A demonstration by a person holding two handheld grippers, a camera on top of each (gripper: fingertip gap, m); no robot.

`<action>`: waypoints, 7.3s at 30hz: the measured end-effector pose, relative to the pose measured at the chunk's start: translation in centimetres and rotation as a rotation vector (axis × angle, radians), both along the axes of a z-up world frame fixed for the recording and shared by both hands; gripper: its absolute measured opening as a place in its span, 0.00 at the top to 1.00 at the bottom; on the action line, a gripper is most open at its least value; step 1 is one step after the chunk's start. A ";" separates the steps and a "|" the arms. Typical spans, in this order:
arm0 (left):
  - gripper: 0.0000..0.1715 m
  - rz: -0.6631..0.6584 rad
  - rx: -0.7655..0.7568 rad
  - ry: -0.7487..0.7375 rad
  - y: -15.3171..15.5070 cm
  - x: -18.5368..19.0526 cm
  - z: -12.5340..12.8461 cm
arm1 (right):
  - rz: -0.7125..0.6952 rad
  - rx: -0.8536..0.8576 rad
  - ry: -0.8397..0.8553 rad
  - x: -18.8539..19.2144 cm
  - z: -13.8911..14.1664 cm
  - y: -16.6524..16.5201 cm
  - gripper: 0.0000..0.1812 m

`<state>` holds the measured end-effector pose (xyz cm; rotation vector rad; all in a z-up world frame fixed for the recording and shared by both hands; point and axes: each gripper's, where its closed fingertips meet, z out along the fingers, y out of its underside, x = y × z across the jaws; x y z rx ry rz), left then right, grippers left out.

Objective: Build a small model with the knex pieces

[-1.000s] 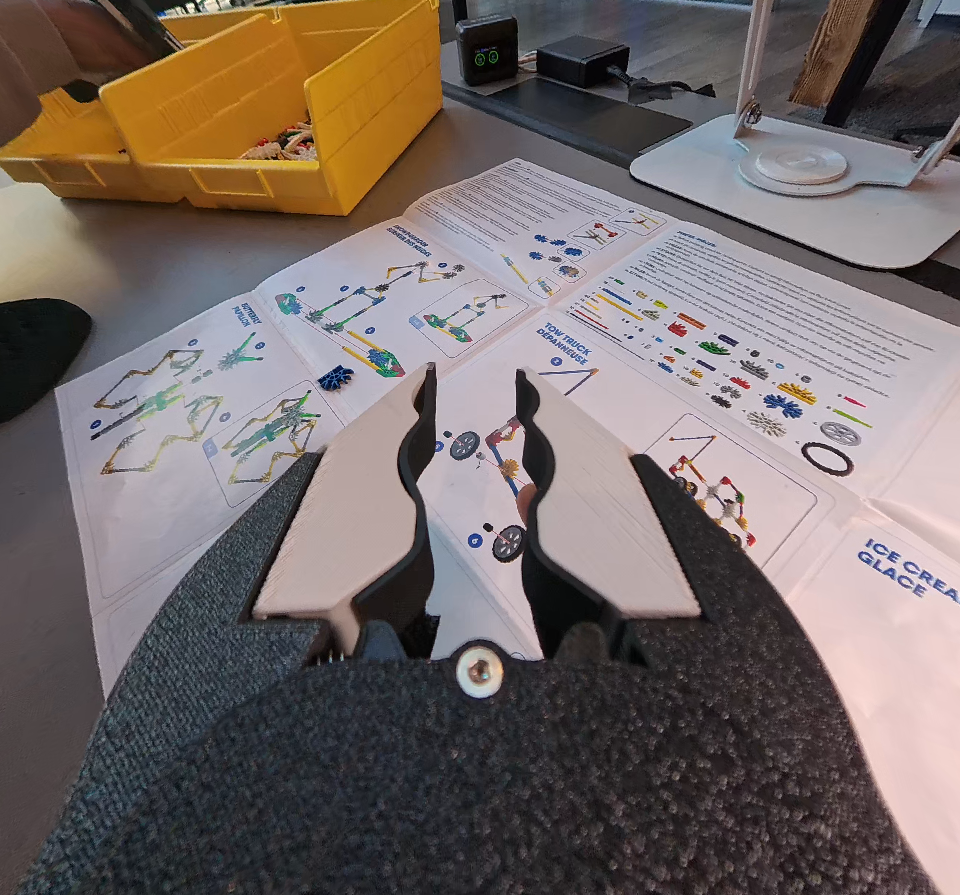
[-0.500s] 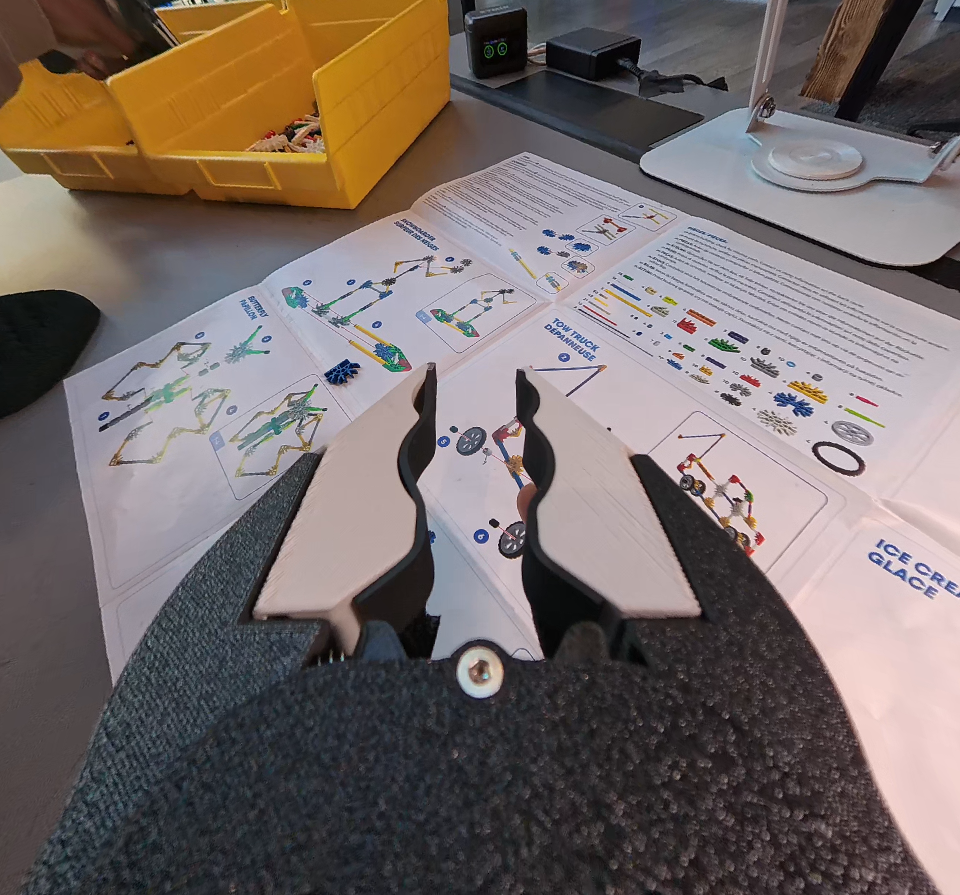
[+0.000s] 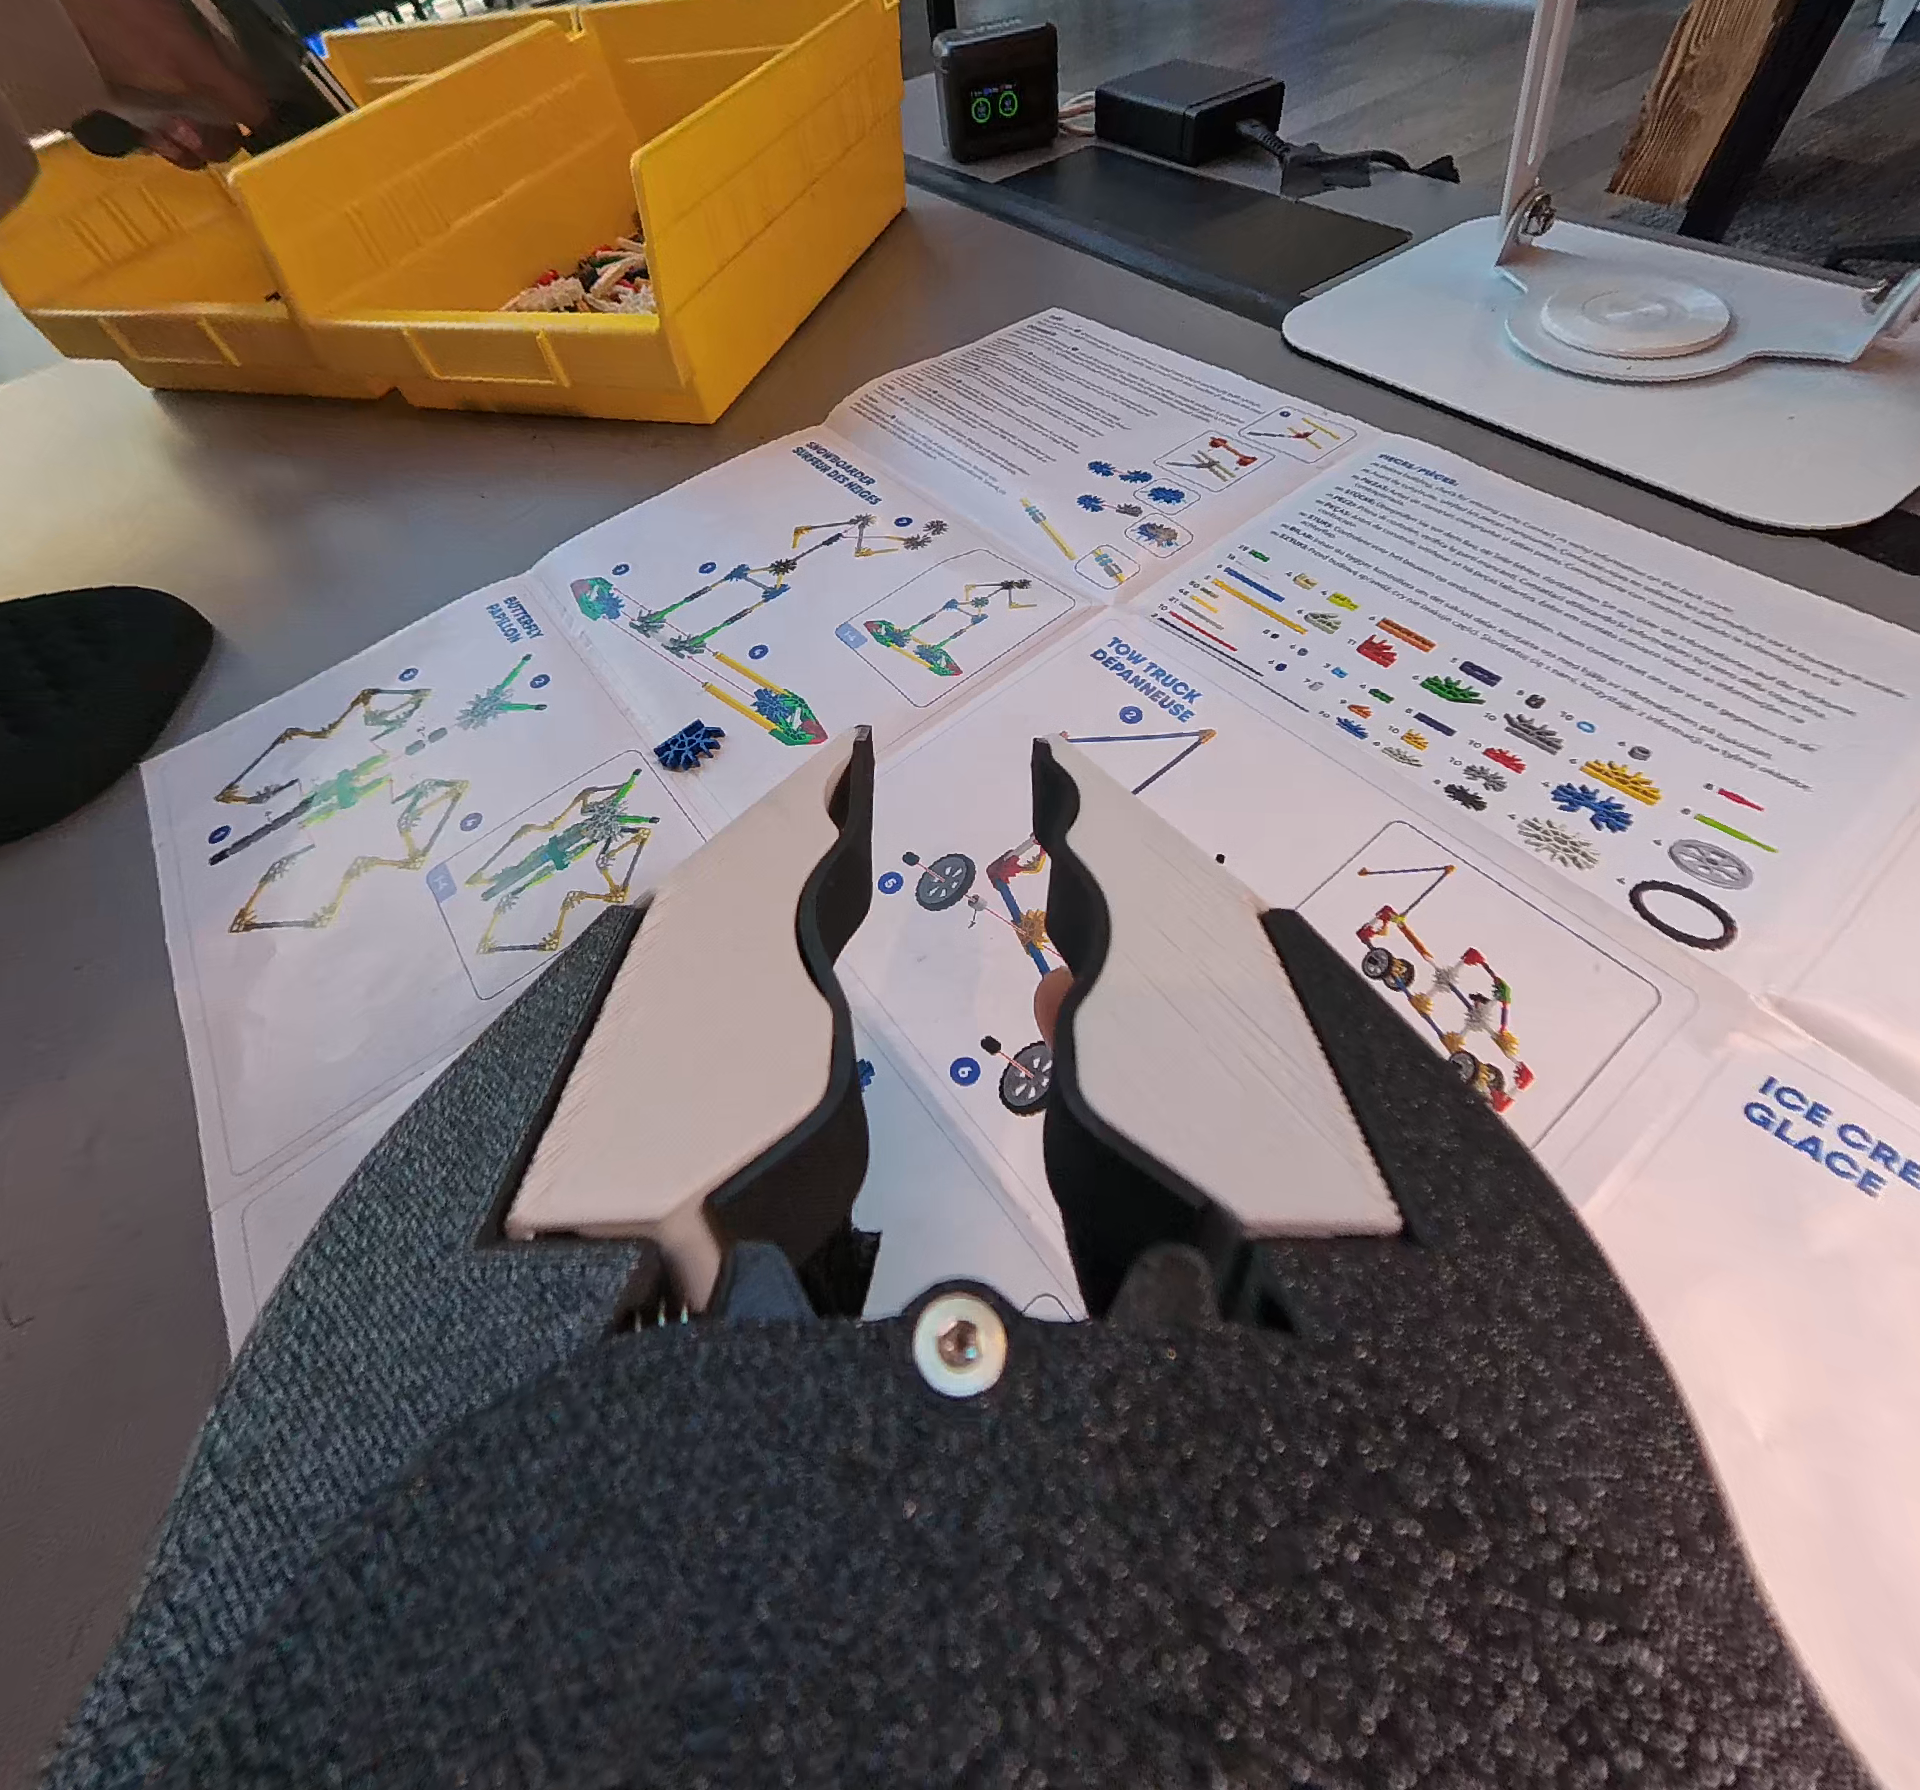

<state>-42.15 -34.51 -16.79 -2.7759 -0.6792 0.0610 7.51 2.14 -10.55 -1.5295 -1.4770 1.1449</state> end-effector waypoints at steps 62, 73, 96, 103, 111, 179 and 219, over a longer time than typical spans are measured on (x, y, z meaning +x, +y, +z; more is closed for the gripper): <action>0.92 -0.118 -0.094 0.056 -0.3 0.0 0.4 | -0.006 -0.031 0.011 0.4 0.1 0.3 0.84; 0.92 -0.423 0.282 0.359 9.4 10.6 15.1 | 0.017 -0.007 0.021 0.3 0.4 -0.4 0.84; 0.92 -1.062 0.553 -0.005 27.0 47.3 1.7 | 0.082 0.029 0.010 1.0 0.1 -1.8 0.84; 0.92 -1.126 0.518 0.024 29.0 49.1 0.8 | 0.064 0.006 0.022 1.1 0.3 -1.4 0.84; 0.85 -0.943 0.680 0.072 29.3 45.0 4.8 | 0.060 0.004 0.009 1.0 0.1 -1.3 0.84; 0.82 -0.519 0.609 0.659 14.2 25.9 6.6 | -0.033 -0.220 -0.011 0.5 -0.4 1.4 0.82; 0.86 -0.242 0.620 0.367 28.7 36.8 7.3 | -0.447 0.853 -0.558 24.6 -3.2 23.8 0.78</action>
